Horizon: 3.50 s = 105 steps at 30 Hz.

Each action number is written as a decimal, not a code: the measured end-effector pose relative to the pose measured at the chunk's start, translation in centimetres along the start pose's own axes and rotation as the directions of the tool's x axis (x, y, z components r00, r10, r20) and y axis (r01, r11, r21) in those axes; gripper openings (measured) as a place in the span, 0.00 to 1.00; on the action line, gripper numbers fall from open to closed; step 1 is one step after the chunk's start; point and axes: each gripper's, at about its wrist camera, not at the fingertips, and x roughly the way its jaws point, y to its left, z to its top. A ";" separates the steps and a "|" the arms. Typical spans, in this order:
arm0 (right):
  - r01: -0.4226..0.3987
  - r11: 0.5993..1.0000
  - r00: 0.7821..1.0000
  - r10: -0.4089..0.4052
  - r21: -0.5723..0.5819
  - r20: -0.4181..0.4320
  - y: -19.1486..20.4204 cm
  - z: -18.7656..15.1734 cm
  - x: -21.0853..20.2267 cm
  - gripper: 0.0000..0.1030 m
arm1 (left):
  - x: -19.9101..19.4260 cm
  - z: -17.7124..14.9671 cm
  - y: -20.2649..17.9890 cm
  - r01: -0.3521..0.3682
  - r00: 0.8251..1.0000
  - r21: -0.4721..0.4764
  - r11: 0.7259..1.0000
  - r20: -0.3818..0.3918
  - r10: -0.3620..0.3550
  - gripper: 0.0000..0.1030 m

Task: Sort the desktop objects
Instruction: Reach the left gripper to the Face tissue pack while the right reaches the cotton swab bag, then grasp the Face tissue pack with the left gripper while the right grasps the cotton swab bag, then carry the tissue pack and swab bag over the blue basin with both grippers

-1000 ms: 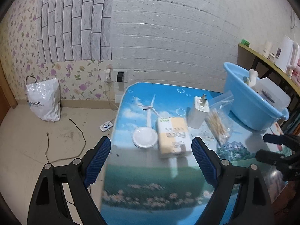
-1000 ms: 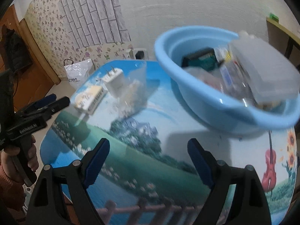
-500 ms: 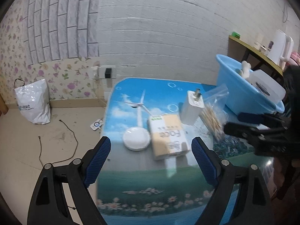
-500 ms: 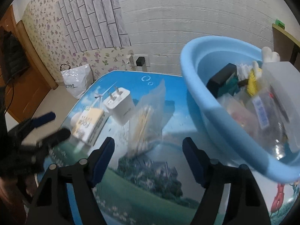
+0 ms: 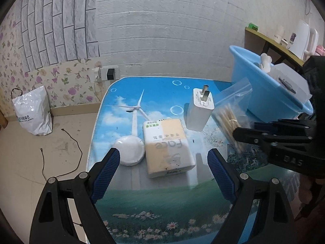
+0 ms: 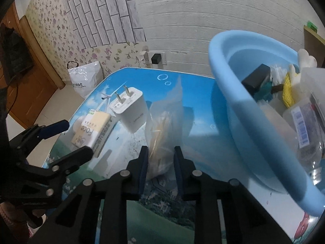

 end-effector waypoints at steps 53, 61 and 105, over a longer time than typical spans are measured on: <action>0.030 0.999 1.000 -0.030 0.045 0.004 -5.0 -7.4 -7.8 0.23 | -3.0 -4.7 -6.5 -0.073 0.988 0.067 0.995 -0.130 0.081 0.46; 0.029 0.997 0.999 -0.027 0.065 -0.031 -5.2 -7.6 -7.1 0.24 | -2.9 -4.5 -6.7 -0.071 0.989 0.066 0.995 -0.128 0.079 0.46; 0.014 1.000 0.997 -0.013 -0.017 0.070 -3.9 -7.1 -8.0 0.26 | -3.9 -2.4 -7.6 -0.019 1.000 0.061 0.998 0.007 0.019 0.43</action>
